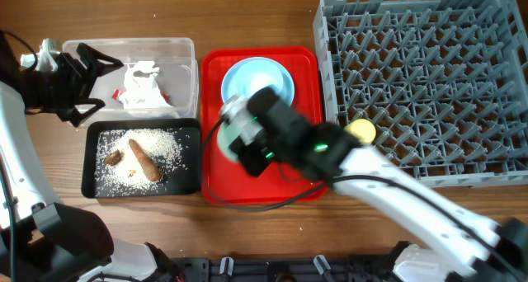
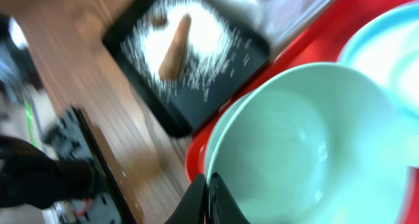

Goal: Sort waste into correct bins and load items into the dishwasher rack
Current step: 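Grasp the green bowl's rim with the right gripper, then carry the green bowl over the dish rack with the right gripper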

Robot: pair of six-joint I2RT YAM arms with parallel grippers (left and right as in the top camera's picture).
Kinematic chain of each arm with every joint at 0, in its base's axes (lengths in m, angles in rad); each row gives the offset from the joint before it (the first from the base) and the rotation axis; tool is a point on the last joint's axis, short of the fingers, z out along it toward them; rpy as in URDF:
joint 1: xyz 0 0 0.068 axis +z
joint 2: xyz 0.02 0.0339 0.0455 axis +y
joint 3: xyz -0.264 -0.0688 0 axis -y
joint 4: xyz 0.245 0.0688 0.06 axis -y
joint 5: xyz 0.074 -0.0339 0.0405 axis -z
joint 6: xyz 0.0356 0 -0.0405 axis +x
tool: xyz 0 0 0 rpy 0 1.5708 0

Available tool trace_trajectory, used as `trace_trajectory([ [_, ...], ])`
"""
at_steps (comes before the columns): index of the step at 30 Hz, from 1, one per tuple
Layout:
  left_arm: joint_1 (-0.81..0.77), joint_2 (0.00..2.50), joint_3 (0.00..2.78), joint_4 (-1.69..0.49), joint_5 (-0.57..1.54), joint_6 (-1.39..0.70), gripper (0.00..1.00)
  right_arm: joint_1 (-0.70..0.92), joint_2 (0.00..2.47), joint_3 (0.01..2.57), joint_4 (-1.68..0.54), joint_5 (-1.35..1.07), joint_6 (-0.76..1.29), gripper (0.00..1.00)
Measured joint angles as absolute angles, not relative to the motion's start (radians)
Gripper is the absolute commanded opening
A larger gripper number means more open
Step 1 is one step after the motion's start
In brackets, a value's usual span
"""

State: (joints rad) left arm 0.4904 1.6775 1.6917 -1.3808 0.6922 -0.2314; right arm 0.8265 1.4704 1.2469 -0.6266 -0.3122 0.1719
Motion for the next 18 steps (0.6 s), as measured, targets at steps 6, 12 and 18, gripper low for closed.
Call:
trace_trajectory([
  [6, 0.49, 1.678, 1.692, -1.382, 0.692, -0.231, 1.0, 0.517, 1.39, 1.25, -0.637, -0.487, 0.176, 0.05],
  [12, 0.49, 1.678, 1.692, -1.381, 0.692, -0.231, 1.0, 0.2, 1.431, 1.25, -0.604, -0.687, 0.177, 0.04],
  [18, 0.49, 1.678, 1.692, -1.381, 0.692, -0.231, 1.0, -0.005, 1.538, 1.25, -0.555, -0.942, 0.164, 0.04],
])
